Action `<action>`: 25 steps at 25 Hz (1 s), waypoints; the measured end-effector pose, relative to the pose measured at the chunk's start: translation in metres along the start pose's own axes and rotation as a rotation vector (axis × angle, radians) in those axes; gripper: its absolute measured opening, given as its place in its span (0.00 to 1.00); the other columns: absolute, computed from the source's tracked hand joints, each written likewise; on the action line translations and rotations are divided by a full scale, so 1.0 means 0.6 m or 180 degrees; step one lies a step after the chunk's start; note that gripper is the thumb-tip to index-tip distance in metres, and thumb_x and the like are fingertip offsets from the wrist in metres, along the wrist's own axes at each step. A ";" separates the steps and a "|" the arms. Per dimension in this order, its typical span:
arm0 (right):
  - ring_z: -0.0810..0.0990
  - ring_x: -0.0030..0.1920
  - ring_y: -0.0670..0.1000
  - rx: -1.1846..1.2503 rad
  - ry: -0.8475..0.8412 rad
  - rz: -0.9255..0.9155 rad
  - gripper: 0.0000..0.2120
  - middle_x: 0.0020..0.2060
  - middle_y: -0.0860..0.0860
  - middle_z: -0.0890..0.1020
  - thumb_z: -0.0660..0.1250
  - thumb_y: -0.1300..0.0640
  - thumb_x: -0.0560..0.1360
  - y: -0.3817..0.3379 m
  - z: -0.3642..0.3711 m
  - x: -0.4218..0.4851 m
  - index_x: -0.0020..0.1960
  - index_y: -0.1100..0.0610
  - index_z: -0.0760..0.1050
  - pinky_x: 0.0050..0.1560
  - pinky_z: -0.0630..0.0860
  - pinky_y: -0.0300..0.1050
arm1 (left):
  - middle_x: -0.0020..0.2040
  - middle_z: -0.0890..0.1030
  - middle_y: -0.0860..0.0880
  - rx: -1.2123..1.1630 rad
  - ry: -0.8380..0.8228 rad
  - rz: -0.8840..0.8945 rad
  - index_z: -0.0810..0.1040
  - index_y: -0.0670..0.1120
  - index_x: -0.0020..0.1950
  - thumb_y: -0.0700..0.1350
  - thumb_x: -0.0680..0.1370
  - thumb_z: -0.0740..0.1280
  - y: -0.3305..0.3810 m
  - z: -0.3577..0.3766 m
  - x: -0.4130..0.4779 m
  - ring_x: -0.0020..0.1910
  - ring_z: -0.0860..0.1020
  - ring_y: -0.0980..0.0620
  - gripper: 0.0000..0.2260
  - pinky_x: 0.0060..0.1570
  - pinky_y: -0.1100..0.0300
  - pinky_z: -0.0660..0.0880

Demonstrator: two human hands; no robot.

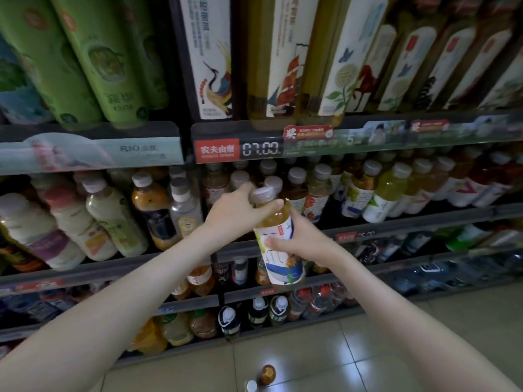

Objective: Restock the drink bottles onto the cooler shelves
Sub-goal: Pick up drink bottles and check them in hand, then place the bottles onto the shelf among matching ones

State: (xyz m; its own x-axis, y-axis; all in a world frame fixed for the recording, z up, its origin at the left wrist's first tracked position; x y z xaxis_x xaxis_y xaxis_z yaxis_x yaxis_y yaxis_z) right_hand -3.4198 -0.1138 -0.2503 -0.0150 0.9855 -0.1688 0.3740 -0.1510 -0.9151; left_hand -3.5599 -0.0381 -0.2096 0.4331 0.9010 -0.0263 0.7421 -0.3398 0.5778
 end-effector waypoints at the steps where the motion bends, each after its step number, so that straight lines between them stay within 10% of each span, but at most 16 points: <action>1: 0.82 0.51 0.46 0.0385 -0.0015 0.0051 0.22 0.52 0.48 0.82 0.73 0.61 0.72 0.010 -0.020 -0.013 0.60 0.49 0.68 0.52 0.79 0.45 | 0.54 0.79 0.52 -0.0429 -0.0326 0.0237 0.70 0.53 0.63 0.69 0.71 0.62 0.013 0.010 0.004 0.51 0.78 0.51 0.28 0.50 0.56 0.75; 6: 0.83 0.51 0.51 0.1078 -0.0133 0.0287 0.26 0.51 0.52 0.83 0.71 0.60 0.67 0.048 -0.094 -0.067 0.63 0.50 0.70 0.47 0.79 0.44 | 0.54 0.82 0.54 -0.2179 -0.1040 0.0493 0.73 0.58 0.58 0.56 0.73 0.70 0.086 0.082 0.007 0.55 0.80 0.53 0.16 0.51 0.55 0.79; 11: 0.79 0.60 0.49 0.0903 0.0500 0.0286 0.34 0.61 0.51 0.78 0.78 0.53 0.63 0.104 -0.134 -0.087 0.63 0.43 0.65 0.61 0.76 0.52 | 0.49 0.81 0.55 -0.1002 -0.0356 0.0913 0.71 0.54 0.53 0.58 0.72 0.70 0.168 0.127 0.008 0.49 0.79 0.55 0.15 0.47 0.55 0.77; 18: 0.77 0.54 0.37 0.0528 0.2066 -0.0089 0.30 0.57 0.44 0.76 0.78 0.59 0.64 0.131 -0.149 -0.106 0.60 0.43 0.70 0.48 0.75 0.32 | 0.57 0.79 0.50 -0.0613 -0.0009 0.1198 0.68 0.53 0.64 0.56 0.76 0.67 0.216 0.179 -0.002 0.52 0.78 0.49 0.19 0.48 0.53 0.76; 25: 0.72 0.63 0.52 0.0028 0.2710 -0.0033 0.32 0.60 0.53 0.73 0.77 0.54 0.67 0.180 -0.226 -0.018 0.66 0.55 0.66 0.66 0.69 0.50 | 0.60 0.69 0.34 0.0602 0.2156 0.0882 0.68 0.44 0.67 0.41 0.74 0.70 0.054 0.145 0.010 0.60 0.67 0.36 0.23 0.56 0.42 0.68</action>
State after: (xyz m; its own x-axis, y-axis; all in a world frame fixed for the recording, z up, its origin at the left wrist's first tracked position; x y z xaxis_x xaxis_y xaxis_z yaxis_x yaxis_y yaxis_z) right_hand -3.2537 -0.1306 -0.2974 0.6854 0.7081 0.1696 0.3704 -0.1386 -0.9185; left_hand -3.4887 -0.0675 -0.2617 0.2526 0.7239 0.6420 0.7535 -0.5634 0.3388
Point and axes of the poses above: each hand's wrist, its own x-axis towards the middle knuckle, its own z-axis out of the palm, y = z × x, the point moved 3 cm from there along x, towards the middle knuckle
